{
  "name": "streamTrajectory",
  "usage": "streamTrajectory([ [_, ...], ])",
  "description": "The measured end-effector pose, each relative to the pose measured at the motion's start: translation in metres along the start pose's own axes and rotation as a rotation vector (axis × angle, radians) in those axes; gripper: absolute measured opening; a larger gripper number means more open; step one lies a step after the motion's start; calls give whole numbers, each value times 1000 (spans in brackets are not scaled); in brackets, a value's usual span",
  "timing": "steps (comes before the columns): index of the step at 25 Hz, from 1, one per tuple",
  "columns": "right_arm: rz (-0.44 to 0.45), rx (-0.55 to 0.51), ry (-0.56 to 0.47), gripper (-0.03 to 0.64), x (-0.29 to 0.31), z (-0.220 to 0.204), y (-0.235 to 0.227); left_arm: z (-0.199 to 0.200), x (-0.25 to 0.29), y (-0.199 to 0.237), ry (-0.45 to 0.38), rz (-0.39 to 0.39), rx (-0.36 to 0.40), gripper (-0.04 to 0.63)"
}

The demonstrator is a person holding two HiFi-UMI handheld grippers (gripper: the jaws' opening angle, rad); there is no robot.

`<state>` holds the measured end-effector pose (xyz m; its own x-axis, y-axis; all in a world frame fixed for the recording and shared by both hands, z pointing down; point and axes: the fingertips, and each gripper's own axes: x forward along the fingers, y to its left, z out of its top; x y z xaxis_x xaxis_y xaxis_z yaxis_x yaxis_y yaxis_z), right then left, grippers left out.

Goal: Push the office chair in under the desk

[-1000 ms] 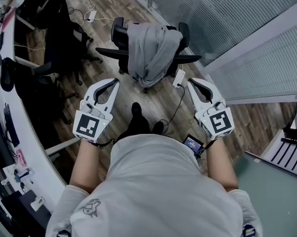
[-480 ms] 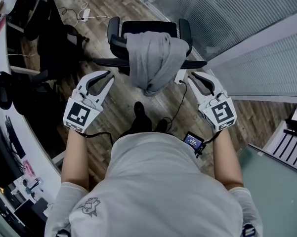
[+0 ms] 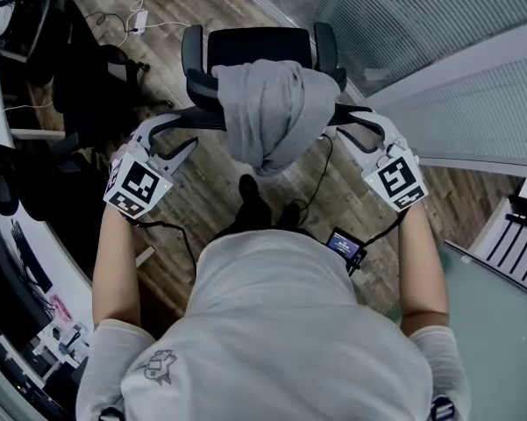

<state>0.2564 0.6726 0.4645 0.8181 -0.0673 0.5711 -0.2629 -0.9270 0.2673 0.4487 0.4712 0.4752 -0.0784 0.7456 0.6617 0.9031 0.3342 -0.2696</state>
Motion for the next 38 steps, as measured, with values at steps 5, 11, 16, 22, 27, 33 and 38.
streamTrajectory([
  [5,70,-133,165,167,21,-29,0,-25,18,8,110,-55,78,216],
  [11,164,-232,288,181,43,-54,5,-54,38,7,239,-117,143,244],
  [16,170,-270,351,184,55,-69,1,-65,50,7,277,-148,163,247],
  [22,165,-316,379,149,58,-78,7,-73,56,6,304,-173,192,144],
  [27,173,-323,385,143,58,-77,11,-76,54,5,314,-167,182,144],
  [33,170,-322,380,143,50,-79,21,-75,49,-7,324,-161,173,144],
  [38,189,-347,368,138,41,-79,41,-79,37,-25,339,-155,154,146],
])
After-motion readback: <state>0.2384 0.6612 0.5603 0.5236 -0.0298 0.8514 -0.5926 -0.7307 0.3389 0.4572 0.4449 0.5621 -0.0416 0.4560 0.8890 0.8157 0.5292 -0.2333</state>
